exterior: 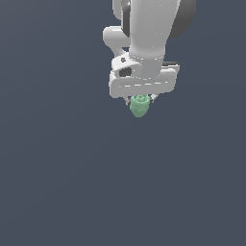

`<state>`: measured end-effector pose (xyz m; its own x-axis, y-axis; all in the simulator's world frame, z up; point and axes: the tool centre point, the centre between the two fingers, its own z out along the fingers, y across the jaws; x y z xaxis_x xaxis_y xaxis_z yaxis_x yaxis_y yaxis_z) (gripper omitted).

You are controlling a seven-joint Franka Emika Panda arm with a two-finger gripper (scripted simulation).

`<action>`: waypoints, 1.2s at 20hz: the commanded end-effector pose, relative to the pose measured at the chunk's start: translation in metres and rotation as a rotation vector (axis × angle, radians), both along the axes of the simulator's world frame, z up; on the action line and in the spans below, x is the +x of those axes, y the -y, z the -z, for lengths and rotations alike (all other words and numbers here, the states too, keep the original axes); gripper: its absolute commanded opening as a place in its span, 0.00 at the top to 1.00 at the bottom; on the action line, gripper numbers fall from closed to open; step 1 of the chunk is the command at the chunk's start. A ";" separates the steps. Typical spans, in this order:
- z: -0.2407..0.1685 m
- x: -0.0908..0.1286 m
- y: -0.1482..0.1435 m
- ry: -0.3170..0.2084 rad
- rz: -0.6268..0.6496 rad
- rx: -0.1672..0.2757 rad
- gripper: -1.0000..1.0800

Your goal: Pick up the object and move it to a goal position.

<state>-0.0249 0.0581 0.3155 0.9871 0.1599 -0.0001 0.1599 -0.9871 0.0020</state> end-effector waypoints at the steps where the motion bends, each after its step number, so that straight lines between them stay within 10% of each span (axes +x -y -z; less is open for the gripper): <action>1: -0.028 -0.012 -0.009 0.000 0.000 0.000 1.00; 24: -0.195 -0.069 -0.063 0.000 0.000 0.002 1.00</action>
<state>-0.0933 0.1199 0.5069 0.9871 0.1599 0.0010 0.1599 -0.9871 0.0005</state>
